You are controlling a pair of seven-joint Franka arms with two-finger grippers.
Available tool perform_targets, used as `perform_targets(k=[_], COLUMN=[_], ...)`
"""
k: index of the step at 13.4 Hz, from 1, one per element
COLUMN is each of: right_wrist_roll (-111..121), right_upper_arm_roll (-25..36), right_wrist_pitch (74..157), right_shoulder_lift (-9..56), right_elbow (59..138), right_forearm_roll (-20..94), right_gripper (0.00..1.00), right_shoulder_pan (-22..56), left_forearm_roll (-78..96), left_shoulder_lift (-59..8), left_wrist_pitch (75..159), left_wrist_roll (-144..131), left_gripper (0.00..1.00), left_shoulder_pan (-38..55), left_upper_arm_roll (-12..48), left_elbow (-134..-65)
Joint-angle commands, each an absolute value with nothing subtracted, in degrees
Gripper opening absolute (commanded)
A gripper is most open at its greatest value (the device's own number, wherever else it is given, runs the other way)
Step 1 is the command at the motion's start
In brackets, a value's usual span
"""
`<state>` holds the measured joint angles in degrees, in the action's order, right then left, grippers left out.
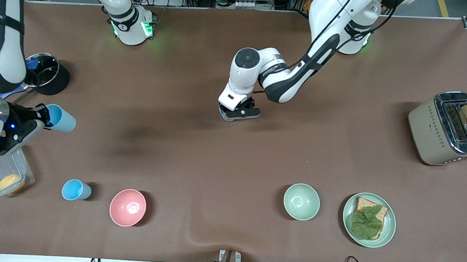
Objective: Stack blue cups with both arms
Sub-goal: 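Lower the cup mid-table with the left gripper while the right gripper lifts its cup, then withdraw the left gripper while the right gripper carries its cup mid-table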
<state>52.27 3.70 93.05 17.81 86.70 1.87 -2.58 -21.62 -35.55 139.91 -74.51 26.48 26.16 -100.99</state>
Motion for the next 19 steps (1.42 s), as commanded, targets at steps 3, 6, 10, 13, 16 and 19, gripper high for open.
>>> perform_targets(k=[3, 6, 10, 13, 16, 19], right_wrist_roll=[53.4, 53.7, 47.1, 32.9, 17.6, 3.7], right_upper_arm_roll=[2.7, 2.7, 2.7, 2.6, 2.6, 2.6], right_wrist_pitch=[92.5, 93.2, 95.9, 95.4, 97.1, 103.5], right_shoulder_lift=[14.8, 14.4, 14.9, 14.9, 15.6, 15.7], right_elbow=[88.5, 87.9, 87.8, 88.0, 88.9, 94.9], right_forearm_roll=[3.0, 5.1, 5.5, 5.6, 7.3, 9.1], right_gripper=[0.0, 0.0, 0.0, 0.0, 0.0, 0.0], right_shoulder_pan=[-2.3, -2.9, 1.8, 8.7, 15.9, 23.2], left_forearm_roll=[-20.7, -20.7, -16.0, -11.8, -8.1, -4.7], left_shoulder_lift=[-21.6, -19.9, -15.4, -11.8, -7.8, -3.4], left_wrist_pitch=[119.8, 110.9, 108.4, 104.9, 101.5, 100.5], left_wrist_roll=[-75.1, -71.0, -55.7, -39.9, -29.4, -18.7], left_gripper=[1.0, 1.0, 1.0, 1.0, 1.0, 1.0], left_shoulder_pan=[24.4, 20.2, 10.2, 1.3, -4.6, -6.7], left_upper_arm_roll=[26.3, 26.6, 26.6, 26.7, 26.6, 22.4], left_elbow=[-96.0, -89.2, -87.3, -87.5, -87.9, -91.4])
